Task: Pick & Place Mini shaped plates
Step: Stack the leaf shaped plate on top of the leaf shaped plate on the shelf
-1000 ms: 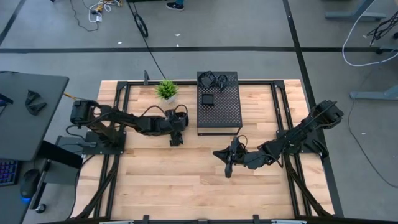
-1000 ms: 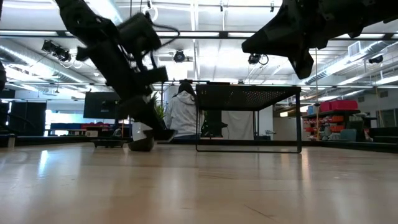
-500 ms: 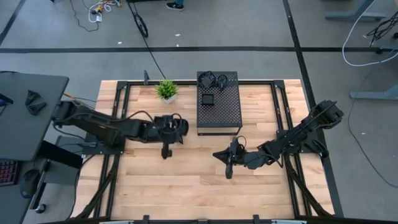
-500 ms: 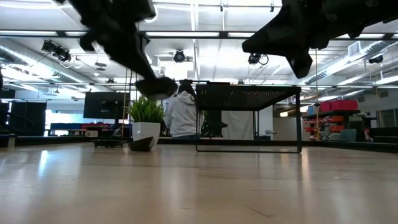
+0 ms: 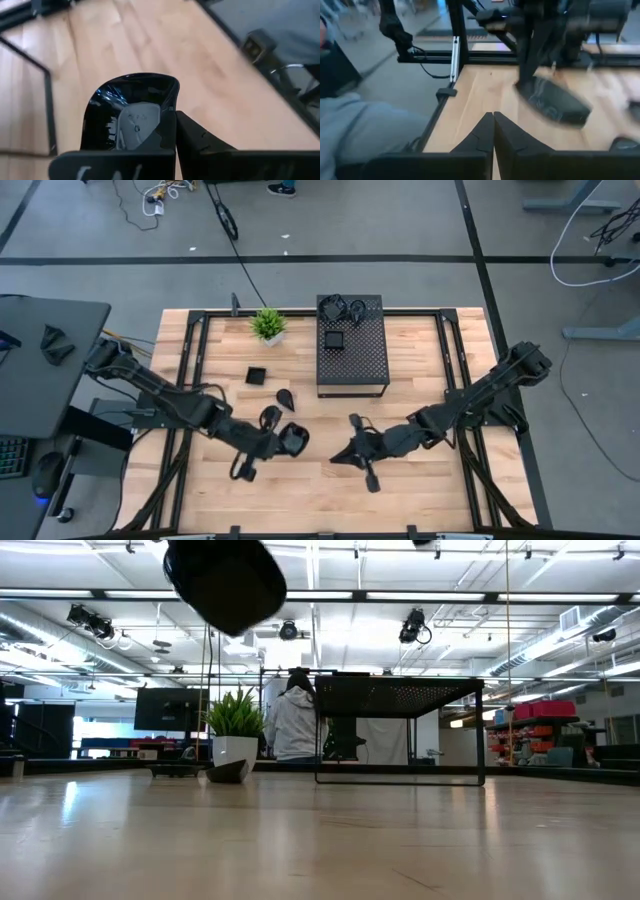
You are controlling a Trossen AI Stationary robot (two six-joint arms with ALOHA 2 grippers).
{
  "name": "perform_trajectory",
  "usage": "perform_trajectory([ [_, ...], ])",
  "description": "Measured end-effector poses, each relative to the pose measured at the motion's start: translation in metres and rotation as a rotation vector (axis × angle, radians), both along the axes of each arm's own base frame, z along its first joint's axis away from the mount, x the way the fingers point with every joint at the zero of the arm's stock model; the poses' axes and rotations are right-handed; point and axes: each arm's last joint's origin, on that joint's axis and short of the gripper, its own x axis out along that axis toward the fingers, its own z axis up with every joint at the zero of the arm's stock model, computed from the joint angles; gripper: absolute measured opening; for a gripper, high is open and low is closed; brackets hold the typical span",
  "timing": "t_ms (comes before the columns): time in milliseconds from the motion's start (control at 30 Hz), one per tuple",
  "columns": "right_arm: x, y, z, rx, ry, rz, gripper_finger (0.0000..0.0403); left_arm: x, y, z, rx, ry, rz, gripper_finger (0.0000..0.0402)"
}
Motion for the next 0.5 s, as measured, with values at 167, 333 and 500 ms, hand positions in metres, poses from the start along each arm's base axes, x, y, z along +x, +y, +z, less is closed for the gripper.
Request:
perform_trajectory([
  [167,0.027,0.002,0.030,-0.192,0.110,0.040,0.0035,-0.002,-0.012,0.005,-0.028,-0.060,-0.040,0.0001],
  [333,0.060,0.004,0.034,-0.299,0.185,0.124,0.0080,-0.002,-0.012,0.006,-0.030,-0.069,-0.039,0.0001],
  [500,0.083,0.010,0.030,-0.431,0.216,0.177,0.0117,0.000,-0.009,0.006,-0.028,-0.069,-0.026,0.0001],
])
